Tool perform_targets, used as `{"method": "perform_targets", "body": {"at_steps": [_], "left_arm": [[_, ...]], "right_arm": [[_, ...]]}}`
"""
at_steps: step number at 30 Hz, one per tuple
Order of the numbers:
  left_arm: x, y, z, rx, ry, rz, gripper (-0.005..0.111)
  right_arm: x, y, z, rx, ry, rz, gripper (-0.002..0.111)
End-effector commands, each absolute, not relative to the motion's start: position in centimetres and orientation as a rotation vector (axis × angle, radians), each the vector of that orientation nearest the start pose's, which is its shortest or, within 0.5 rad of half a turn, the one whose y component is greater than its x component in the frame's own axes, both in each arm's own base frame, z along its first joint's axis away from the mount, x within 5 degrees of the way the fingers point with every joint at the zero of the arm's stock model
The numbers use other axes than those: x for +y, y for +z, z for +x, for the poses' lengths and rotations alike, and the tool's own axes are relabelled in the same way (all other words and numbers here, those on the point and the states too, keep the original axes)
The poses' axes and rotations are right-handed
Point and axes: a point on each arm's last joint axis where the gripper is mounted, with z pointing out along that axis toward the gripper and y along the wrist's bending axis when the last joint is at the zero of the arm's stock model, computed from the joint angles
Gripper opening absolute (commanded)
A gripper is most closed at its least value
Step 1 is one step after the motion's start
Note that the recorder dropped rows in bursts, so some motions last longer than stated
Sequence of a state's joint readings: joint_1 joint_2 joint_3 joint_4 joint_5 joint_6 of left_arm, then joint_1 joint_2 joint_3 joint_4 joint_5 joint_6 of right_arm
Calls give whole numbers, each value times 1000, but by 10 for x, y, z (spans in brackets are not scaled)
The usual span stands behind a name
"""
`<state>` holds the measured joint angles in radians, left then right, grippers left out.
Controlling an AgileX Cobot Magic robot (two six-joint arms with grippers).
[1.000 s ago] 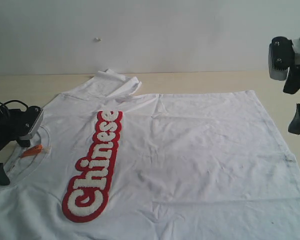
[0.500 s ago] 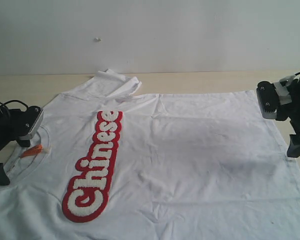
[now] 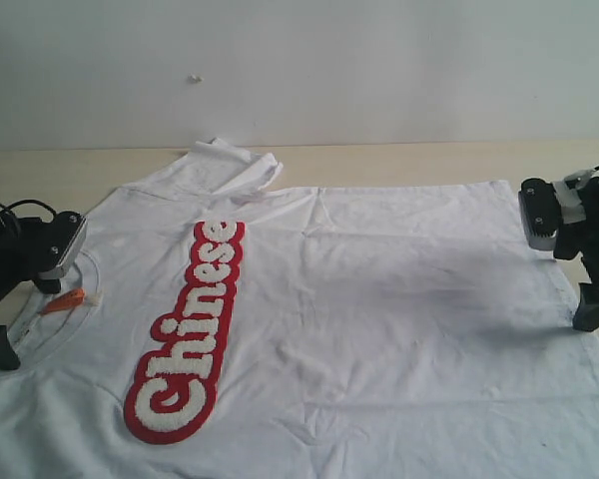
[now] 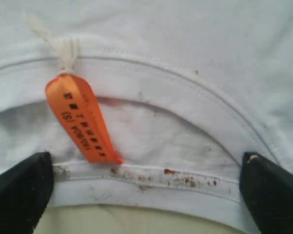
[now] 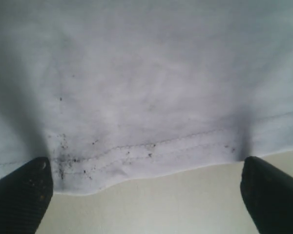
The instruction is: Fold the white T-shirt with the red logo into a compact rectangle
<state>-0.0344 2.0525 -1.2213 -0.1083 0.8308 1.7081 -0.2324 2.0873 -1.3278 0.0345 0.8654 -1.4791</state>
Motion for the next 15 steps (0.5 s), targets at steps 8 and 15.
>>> {"method": "perform_targets", "body": {"at_steps": [8, 15], "left_arm": [[-15, 100, 365, -2106, 38, -2382, 105], [-15, 100, 365, -2109, 38, -2380, 105]], "right_arm": [[-84, 132, 377, 2460, -20, -1813, 105], [-81, 123, 378, 2444, 36, -1816, 105]]}}
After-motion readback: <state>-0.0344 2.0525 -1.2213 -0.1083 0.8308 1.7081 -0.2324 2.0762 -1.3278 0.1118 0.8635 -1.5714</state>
